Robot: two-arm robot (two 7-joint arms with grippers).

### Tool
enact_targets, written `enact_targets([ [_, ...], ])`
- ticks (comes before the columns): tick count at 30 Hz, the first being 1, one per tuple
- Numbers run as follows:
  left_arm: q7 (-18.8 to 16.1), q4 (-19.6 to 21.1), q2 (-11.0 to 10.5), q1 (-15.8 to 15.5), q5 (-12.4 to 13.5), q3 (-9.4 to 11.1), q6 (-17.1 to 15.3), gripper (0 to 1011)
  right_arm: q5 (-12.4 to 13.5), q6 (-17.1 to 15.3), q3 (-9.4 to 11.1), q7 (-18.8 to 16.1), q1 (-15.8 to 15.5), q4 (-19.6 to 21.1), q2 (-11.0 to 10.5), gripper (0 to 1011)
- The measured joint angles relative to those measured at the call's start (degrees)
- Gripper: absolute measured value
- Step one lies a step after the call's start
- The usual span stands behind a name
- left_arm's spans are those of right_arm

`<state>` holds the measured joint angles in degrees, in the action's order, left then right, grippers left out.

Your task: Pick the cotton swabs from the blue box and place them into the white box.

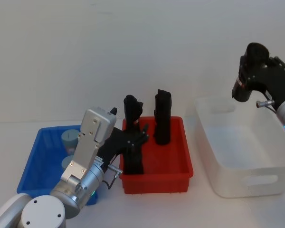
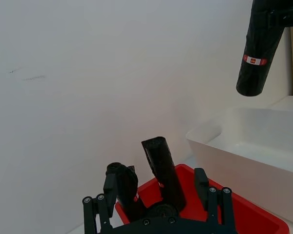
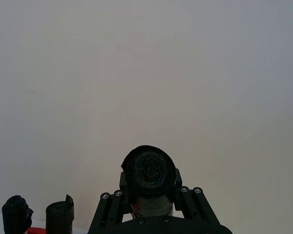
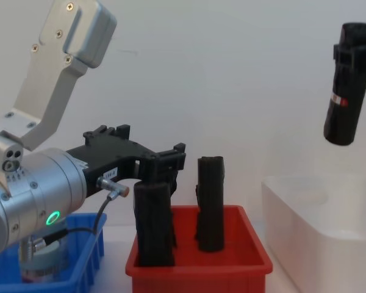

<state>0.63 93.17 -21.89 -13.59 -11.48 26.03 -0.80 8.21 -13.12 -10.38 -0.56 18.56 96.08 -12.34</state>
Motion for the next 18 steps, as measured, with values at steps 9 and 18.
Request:
enact_targets([
  [9,0.0,0.0,0.0,0.0,0.0,0.0,0.0,1000,-0.2,-2.3,-0.4,-1.3,0.8,-2.0,0.7,472],
  [18,0.0,0.0,0.0,0.0,0.0,0.0,0.0,1000,-0.5,-3.4,-0.6,-1.9,1.3,-3.0,1.1,634],
])
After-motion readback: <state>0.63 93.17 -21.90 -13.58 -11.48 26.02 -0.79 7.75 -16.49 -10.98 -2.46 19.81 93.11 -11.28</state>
